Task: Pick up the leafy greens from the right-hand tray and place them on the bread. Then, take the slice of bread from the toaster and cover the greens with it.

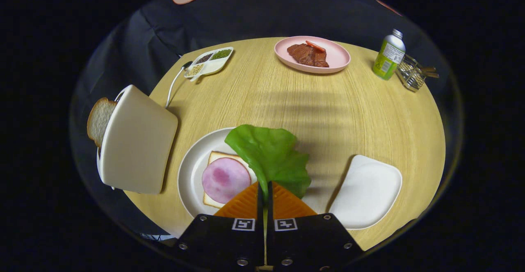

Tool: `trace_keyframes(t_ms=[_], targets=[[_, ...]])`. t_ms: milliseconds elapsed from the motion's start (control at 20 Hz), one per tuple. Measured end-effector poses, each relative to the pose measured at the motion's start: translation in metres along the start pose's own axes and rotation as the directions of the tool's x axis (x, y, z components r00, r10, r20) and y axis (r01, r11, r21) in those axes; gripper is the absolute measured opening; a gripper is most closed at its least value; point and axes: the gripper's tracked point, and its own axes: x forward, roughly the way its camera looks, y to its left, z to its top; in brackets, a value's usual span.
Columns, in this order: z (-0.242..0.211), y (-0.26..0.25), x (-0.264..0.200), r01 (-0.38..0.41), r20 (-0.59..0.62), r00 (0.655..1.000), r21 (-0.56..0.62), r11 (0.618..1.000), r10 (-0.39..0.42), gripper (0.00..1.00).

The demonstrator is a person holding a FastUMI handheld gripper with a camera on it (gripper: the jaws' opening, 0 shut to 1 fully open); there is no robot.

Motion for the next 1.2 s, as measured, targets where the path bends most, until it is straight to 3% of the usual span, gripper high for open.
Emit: trace_keyframes(t_ms=[550,650,750,800,900,1200], targets=[[-0.011,0.044,0.007,-0.098,-0.073,0.992,0.005,0.995,0.098,0.04],[-0.005,0.051,0.006,-0.134,-0.050,0.990,0.010,0.991,0.134,0.08],[-0.001,0.054,0.004,-0.147,-0.035,0.988,0.018,0.989,0.148,0.25],[0.001,0.055,0.002,-0.152,-0.026,0.988,0.020,0.988,0.152,0.38],[0.004,0.058,-0.003,-0.165,-0.012,0.986,0.013,0.986,0.165,0.48],[0.038,0.084,-0.048,-0.193,0.057,0.980,0.009,0.981,0.192,0.60]])
